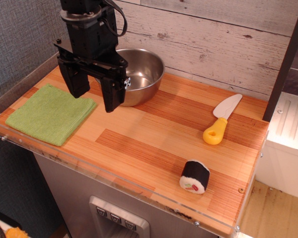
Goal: Place the bowl on top of the green towel
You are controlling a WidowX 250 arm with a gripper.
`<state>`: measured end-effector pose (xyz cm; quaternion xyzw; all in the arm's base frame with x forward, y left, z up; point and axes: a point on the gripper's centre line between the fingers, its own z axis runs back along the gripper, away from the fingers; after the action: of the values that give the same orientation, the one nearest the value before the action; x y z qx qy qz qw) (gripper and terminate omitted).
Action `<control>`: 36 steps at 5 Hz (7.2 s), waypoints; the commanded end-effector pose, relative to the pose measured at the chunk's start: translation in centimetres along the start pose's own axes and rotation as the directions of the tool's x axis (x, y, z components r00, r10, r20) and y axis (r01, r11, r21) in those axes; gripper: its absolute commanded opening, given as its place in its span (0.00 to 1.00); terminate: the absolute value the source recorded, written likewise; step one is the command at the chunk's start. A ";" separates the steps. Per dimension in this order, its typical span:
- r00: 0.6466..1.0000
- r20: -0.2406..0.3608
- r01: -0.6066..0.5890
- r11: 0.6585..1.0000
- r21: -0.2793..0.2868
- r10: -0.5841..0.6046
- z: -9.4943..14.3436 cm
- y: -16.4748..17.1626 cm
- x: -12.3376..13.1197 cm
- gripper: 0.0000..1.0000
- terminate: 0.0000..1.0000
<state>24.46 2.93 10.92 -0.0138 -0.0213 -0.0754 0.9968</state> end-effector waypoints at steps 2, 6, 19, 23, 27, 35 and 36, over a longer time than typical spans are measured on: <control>0.999 0.035 -0.027 1.000 -0.003 0.027 0.5 0.7 3.0 1.00 0.00; 0.995 0.092 -0.052 0.998 0.030 0.049 -2.7 0.0 12.4 1.00 0.00; 0.961 0.251 -0.111 0.993 -0.045 0.118 4.3 3.4 5.9 0.00 0.00; 0.962 0.029 -0.273 0.961 0.048 0.272 -2.8 10.5 0.5 0.00 0.00; 0.984 0.032 -0.178 0.982 0.064 0.177 -3.4 8.3 1.5 0.00 0.00; 0.994 0.087 -0.073 0.996 0.048 0.069 2.6 -0.3 2.1 1.00 0.00; 0.994 0.099 -0.054 0.998 0.035 0.050 2.7 -0.2 1.9 1.00 0.00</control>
<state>26.72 2.13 12.11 -0.0059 -0.0498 -0.0518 0.9974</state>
